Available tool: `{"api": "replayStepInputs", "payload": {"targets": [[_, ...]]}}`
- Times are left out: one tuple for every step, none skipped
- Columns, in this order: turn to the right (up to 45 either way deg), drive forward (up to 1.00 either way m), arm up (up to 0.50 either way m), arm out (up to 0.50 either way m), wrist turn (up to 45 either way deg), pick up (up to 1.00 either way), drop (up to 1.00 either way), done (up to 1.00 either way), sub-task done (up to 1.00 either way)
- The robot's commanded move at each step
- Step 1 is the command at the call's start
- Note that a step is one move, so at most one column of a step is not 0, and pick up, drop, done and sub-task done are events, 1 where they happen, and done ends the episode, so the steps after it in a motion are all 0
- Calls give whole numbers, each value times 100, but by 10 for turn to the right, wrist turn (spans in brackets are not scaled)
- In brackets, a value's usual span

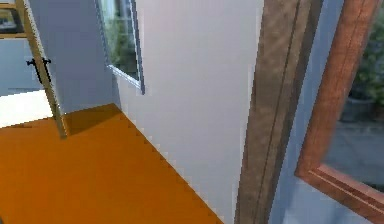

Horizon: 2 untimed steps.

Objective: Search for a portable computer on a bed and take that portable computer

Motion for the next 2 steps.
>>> {"api": "replayStepInputs", "payload": {"targets": [[-330,0,0,0,0,0,0,0,0],[0,90,0,0,0,0,0,0,0]]}}
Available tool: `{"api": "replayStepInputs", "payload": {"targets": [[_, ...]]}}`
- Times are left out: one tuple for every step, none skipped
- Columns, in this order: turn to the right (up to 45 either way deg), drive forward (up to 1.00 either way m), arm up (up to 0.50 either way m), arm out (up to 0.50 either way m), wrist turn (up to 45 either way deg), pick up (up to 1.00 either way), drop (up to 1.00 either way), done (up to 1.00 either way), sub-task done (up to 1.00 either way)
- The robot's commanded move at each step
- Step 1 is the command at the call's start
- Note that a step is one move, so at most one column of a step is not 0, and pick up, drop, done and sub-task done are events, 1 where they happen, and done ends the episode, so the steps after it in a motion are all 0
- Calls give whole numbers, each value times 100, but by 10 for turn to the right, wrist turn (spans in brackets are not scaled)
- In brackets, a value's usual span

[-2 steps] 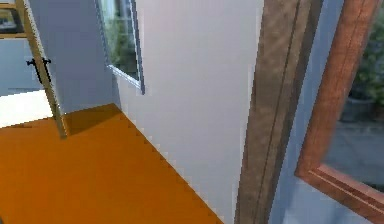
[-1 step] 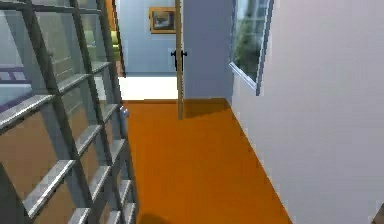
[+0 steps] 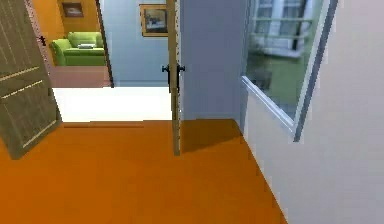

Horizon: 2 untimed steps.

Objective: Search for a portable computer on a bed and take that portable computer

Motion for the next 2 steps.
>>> {"api": "replayStepInputs", "payload": {"targets": [[270,0,0,0,0,0,0,0,0],[0,50,0,0,0,0,0,0,0]]}}
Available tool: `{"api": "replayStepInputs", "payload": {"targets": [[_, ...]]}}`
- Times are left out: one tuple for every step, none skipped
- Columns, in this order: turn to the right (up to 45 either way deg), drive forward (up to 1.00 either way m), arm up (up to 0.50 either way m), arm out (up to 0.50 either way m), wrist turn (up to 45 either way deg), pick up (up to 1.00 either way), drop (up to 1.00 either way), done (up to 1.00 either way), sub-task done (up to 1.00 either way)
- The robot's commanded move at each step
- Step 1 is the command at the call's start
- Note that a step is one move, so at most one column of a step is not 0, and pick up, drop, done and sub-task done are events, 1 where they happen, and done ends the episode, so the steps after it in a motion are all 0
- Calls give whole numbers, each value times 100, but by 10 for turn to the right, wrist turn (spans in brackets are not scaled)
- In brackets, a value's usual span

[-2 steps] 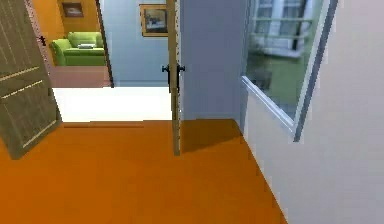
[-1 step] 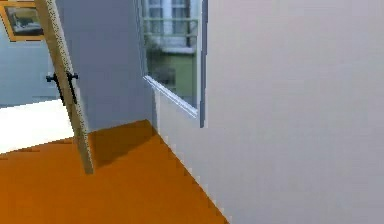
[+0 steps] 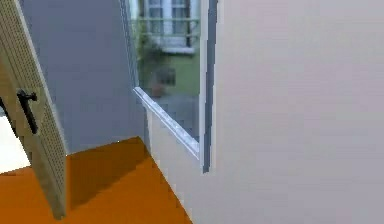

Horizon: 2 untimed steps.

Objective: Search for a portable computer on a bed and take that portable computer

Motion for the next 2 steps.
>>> {"api": "replayStepInputs", "payload": {"targets": [[-450,0,0,0,0,0,0,0,0],[-450,0,0,0,0,0,0,0,0]]}}
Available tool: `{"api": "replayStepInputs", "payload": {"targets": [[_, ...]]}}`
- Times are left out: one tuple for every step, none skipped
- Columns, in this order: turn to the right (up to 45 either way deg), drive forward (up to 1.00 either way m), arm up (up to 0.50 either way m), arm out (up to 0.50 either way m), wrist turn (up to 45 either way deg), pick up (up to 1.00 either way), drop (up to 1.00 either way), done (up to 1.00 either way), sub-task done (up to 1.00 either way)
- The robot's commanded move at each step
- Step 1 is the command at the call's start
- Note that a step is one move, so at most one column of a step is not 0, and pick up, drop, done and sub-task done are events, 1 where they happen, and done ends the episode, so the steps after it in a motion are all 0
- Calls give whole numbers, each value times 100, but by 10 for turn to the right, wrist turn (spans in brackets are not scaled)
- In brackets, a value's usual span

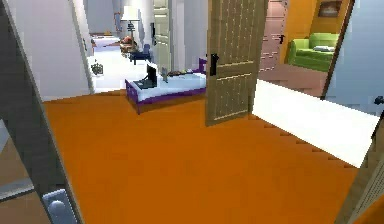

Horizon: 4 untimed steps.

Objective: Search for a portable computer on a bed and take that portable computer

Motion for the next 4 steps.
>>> {"api": "replayStepInputs", "payload": {"targets": [[-60,0,0,0,0,0,0,0,0],[0,95,0,0,0,0,0,0,0],[-210,0,0,0,0,0,0,0,0],[0,100,0,0,0,0,0,0,0]]}}
